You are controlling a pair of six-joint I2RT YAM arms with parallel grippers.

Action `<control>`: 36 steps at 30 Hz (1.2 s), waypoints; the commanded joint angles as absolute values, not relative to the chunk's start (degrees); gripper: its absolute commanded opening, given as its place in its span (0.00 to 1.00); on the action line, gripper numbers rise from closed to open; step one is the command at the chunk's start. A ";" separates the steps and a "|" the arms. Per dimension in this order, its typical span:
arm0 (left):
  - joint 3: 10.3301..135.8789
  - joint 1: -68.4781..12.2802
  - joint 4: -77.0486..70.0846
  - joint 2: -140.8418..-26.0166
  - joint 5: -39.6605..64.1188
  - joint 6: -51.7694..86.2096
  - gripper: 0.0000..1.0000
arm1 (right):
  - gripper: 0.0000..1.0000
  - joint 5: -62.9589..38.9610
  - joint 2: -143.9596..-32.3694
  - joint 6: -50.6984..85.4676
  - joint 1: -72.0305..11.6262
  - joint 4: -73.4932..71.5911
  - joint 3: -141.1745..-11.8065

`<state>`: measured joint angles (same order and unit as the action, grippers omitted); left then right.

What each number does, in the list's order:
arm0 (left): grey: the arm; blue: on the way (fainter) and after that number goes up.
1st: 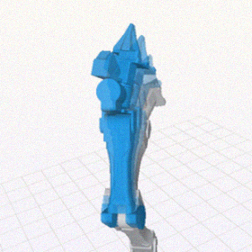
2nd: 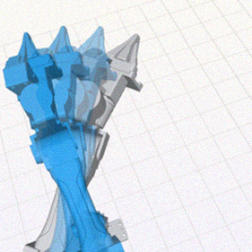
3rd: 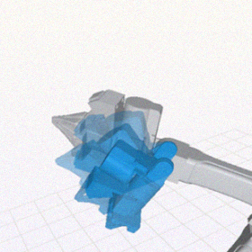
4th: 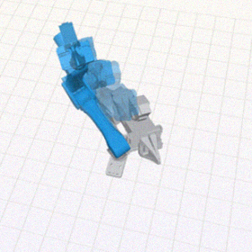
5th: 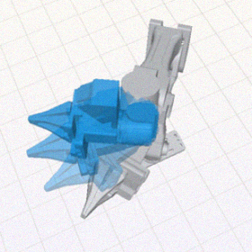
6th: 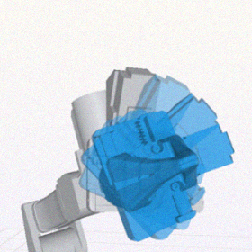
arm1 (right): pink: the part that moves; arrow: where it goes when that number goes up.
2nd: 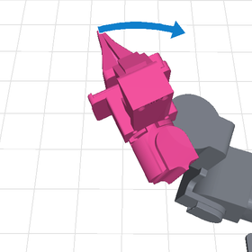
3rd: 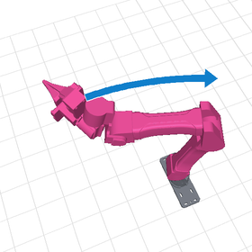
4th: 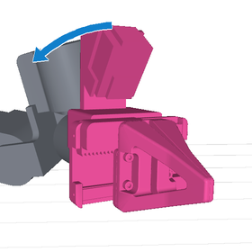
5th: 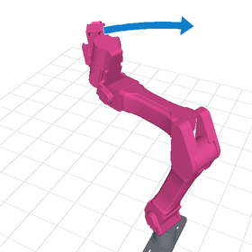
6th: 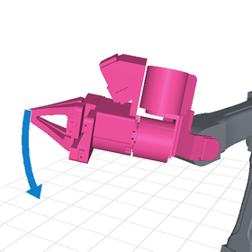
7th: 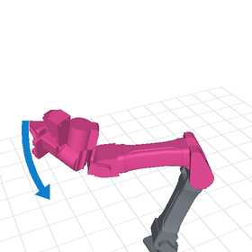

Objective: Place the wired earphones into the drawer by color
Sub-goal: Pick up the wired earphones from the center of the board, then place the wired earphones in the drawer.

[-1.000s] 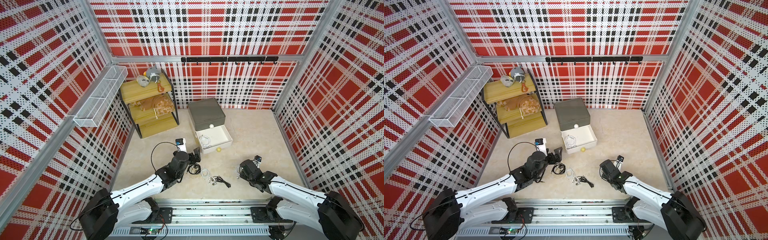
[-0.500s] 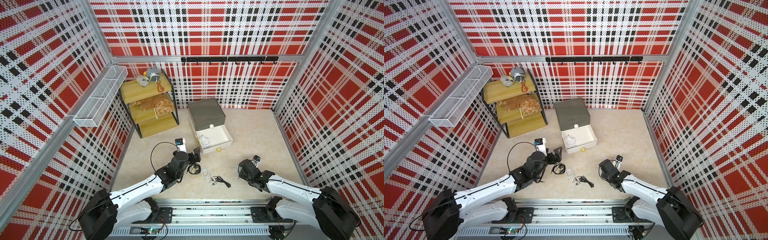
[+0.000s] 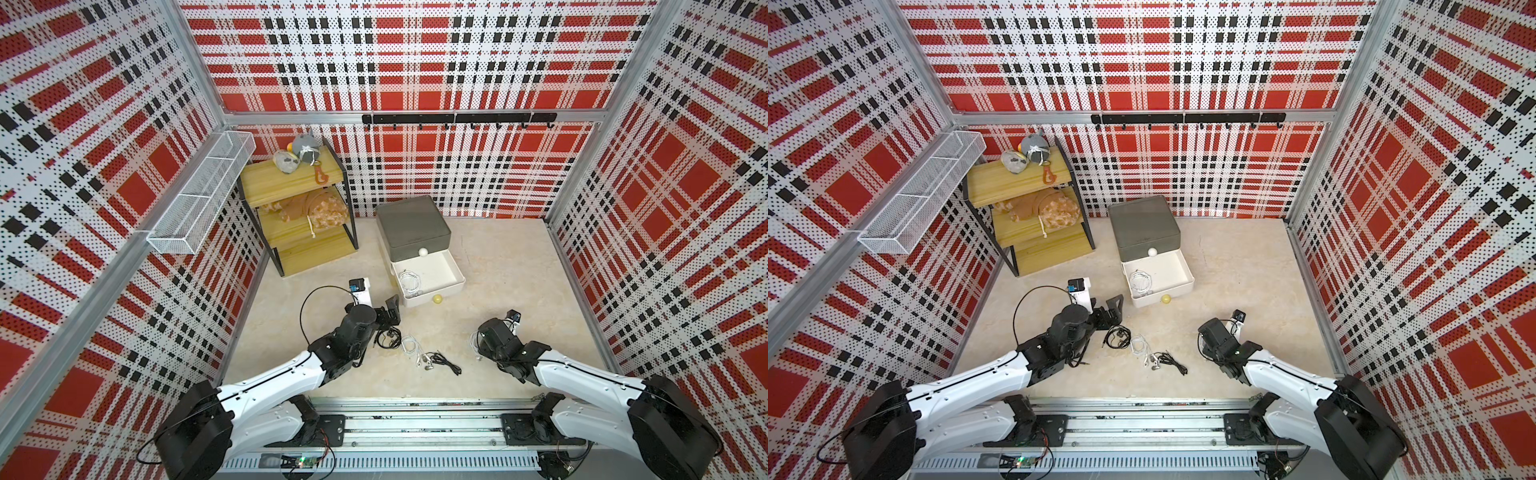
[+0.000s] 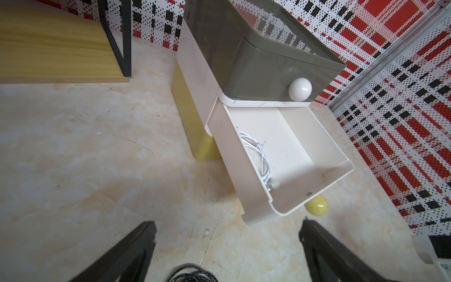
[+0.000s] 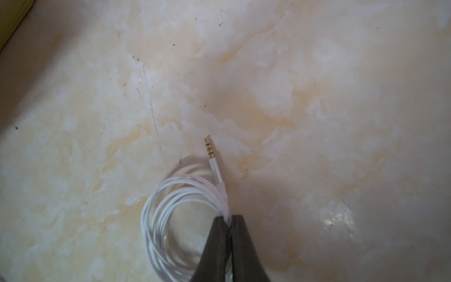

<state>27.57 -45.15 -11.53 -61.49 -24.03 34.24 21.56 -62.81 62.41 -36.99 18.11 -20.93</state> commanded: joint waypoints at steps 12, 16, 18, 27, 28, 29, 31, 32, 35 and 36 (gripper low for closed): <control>26.21 -45.48 -12.14 -59.33 -24.88 34.14 0.99 | 0.00 23.87 -51.80 53.02 -36.70 17.48 -20.60; 25.42 -45.44 -13.03 -59.16 -24.69 34.37 0.99 | 0.00 23.35 -46.22 49.99 -36.72 16.46 -20.35; 25.57 -45.40 -13.01 -59.28 -24.63 34.28 0.99 | 0.00 22.82 -43.16 48.89 -36.72 15.89 -20.06; 25.75 -45.35 -14.16 -60.47 -23.84 34.20 0.99 | 0.00 24.65 -32.53 43.31 -36.66 13.54 -20.94; 25.80 -45.35 -14.31 -60.70 -23.75 34.19 0.99 | 0.00 24.78 -32.28 42.66 -36.66 13.22 -21.33; 25.96 -45.35 -14.33 -60.98 -23.60 34.04 0.99 | 0.00 24.78 -32.12 41.82 -36.65 12.66 -21.78; 26.23 -45.31 -14.26 -61.58 -23.53 33.85 0.99 | 0.00 24.54 -32.60 40.53 -36.74 11.75 -22.74; 26.30 -45.35 -14.21 -61.83 -23.55 33.89 0.99 | 0.00 24.29 -33.23 39.99 -36.70 11.32 -23.41; 26.11 -45.35 -14.59 -62.14 -23.26 33.88 0.99 | 0.00 22.91 -35.79 38.23 -36.68 9.49 -25.37; 26.10 -45.35 -14.68 -62.18 -23.13 33.93 0.99 | 0.00 22.24 -36.85 37.62 -36.66 8.81 -26.12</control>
